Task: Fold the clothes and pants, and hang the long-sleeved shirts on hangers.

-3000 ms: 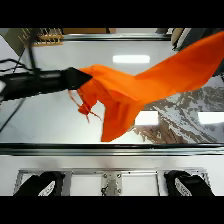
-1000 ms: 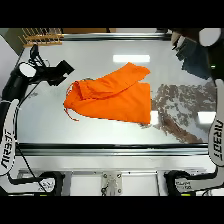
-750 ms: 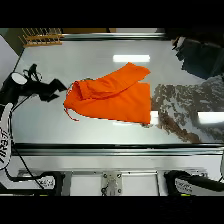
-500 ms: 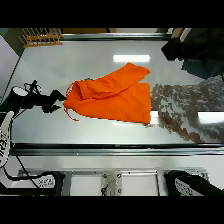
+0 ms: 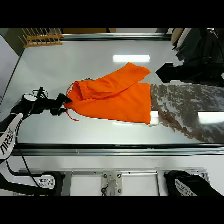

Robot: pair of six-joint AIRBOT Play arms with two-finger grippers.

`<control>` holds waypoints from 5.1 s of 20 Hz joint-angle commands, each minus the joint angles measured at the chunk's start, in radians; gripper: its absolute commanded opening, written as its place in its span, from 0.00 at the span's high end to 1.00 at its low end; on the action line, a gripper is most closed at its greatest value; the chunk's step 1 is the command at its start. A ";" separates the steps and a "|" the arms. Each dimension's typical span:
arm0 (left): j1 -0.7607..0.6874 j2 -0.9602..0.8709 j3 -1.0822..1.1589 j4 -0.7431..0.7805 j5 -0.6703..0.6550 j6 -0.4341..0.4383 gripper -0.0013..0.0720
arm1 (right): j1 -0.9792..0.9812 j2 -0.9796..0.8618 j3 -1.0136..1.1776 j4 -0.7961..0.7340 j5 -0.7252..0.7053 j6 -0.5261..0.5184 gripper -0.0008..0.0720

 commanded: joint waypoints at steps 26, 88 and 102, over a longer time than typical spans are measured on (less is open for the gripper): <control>-0.120 0.401 -0.331 0.193 0.024 0.005 0.96 | -0.179 0.002 -0.948 0.373 -0.446 0.354 0.10; -0.179 0.072 0.409 0.377 -0.066 -0.223 0.97 | -0.083 -0.410 0.366 0.047 0.032 0.064 0.98; -0.143 0.072 0.146 0.368 -0.173 -0.069 0.96 | 0.098 0.117 -0.711 -0.053 -0.153 0.121 0.98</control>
